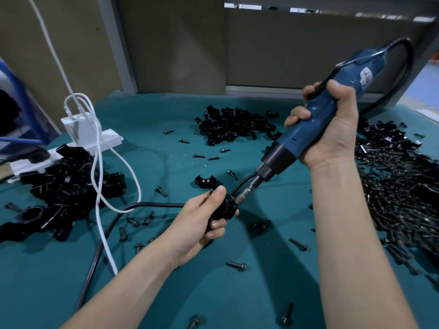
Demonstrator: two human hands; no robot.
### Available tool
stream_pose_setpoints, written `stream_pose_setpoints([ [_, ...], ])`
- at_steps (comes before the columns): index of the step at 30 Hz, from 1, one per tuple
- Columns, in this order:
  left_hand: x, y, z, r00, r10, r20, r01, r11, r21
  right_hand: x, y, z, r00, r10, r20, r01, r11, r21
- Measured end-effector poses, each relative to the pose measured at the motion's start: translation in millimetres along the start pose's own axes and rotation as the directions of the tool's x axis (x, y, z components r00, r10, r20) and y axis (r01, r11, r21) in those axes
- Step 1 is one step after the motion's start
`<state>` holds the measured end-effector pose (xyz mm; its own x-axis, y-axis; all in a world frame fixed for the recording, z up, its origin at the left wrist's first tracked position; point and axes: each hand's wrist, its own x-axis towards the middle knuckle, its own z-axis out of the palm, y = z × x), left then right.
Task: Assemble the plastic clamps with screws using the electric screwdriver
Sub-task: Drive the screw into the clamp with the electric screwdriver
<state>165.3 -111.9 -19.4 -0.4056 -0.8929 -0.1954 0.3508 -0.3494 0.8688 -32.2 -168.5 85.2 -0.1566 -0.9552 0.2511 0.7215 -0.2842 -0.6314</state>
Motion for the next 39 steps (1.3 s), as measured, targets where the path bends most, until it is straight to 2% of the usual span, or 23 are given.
stream_pose_setpoints([
  [12,1,-3,-3,0.999,-0.031,0.036,0.027,0.994,0.106,-3,4,3,0.986,0.044,0.158,-0.034,0.997,-0.067],
  [15,1,-3,-2,0.999,-0.033,0.034,0.029,0.994,0.108,-2,3,1,0.986,0.051,0.158,-0.038,0.996,-0.082],
  [18,1,-1,-2,0.992,-0.118,0.049,0.114,0.99,0.079,-1,4,0,0.967,0.083,0.241,-0.1,0.993,0.057],
  [20,-5,-4,-1,0.955,-0.264,0.138,0.266,0.964,0.007,-1,4,1,0.915,0.113,0.387,-0.22,0.945,0.244],
  [21,-8,-6,1,0.913,-0.339,0.229,0.356,0.934,-0.039,-2,4,3,0.883,0.121,0.454,-0.286,0.905,0.314],
  [24,-14,-8,4,0.709,-0.435,0.555,0.587,0.8,-0.123,-2,4,5,0.795,0.079,0.602,-0.419,0.789,0.449],
  [25,-13,-6,3,0.671,-0.44,0.597,0.624,0.77,-0.133,-2,4,5,0.785,0.059,0.616,-0.427,0.772,0.47],
  [27,-11,1,0,0.656,-0.459,0.6,0.661,0.733,-0.161,-2,4,4,0.796,0.046,0.604,-0.408,0.777,0.479],
  [29,-8,4,-5,0.661,-0.457,0.595,0.651,0.744,-0.15,-2,5,-1,0.814,0.044,0.579,-0.385,0.788,0.481],
  [33,-8,3,-12,0.66,-0.435,0.613,0.585,0.809,-0.057,2,0,-15,0.818,0.051,0.572,-0.419,0.736,0.533],
  [34,-8,2,-12,0.685,-0.412,0.6,0.573,0.814,-0.095,3,-2,-20,0.827,0.066,0.558,-0.416,0.739,0.529],
  [36,-7,2,-9,0.792,-0.316,0.522,0.498,0.828,-0.256,4,-3,-35,0.864,0.095,0.494,-0.367,0.791,0.489],
  [39,-2,0,-6,0.956,-0.131,0.264,0.229,0.895,-0.383,8,5,-63,0.957,0.164,0.239,-0.217,0.952,0.217],
])
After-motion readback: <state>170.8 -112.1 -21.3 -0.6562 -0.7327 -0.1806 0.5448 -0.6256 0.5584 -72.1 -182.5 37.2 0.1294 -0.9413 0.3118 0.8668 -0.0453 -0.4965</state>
